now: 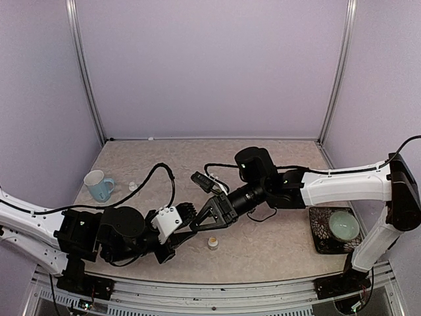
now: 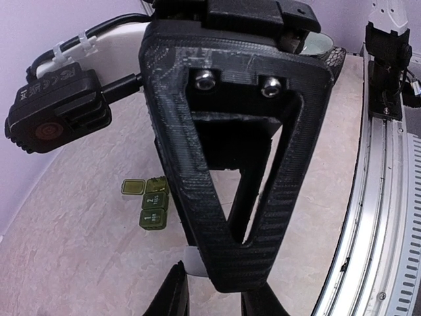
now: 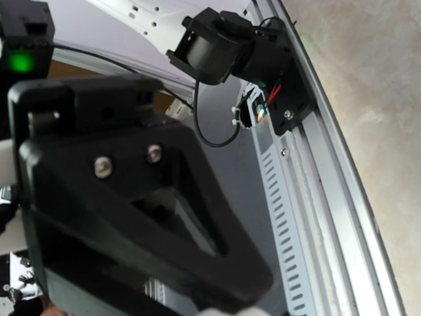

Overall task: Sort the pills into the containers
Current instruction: Pass from the left arm to the right

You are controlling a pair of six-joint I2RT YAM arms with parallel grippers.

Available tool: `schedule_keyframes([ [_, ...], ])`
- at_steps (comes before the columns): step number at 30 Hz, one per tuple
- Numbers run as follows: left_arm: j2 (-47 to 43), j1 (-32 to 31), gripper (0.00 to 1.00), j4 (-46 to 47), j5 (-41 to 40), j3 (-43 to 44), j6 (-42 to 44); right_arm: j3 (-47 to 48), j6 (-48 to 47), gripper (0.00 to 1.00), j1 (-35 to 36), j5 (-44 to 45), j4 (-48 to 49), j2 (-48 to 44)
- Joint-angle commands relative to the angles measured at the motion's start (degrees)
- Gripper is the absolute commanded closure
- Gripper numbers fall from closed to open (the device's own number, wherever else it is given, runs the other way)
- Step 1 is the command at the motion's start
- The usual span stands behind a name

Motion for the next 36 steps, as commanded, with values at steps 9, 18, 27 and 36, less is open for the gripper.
schedule_keyframes([
  [9, 0.2, -1.1, 0.75, 0.4, -1.3, 1.6, 0.7, 0.0, 3.0, 0.74, 0.2, -2.6, 4.4, 1.2],
  [18, -0.7, -1.8, 0.7, 1.3, -2.5, 0.3, 0.6, -3.3, 8.0, 0.84, -0.5, -4.5, 12.5, 0.5],
  [27, -9.4, -2.0, 0.25, 11.3, -4.2, -8.1, 3.2, -10.9, 20.0, 0.84, -1.4, -7.1, 36.9, -1.0],
  [36, -25.0, -1.1, 0.27, 36.1, 4.4, -24.4, 14.2, -14.9, 28.6, 0.84, -1.4, -6.0, 54.4, -1.3],
])
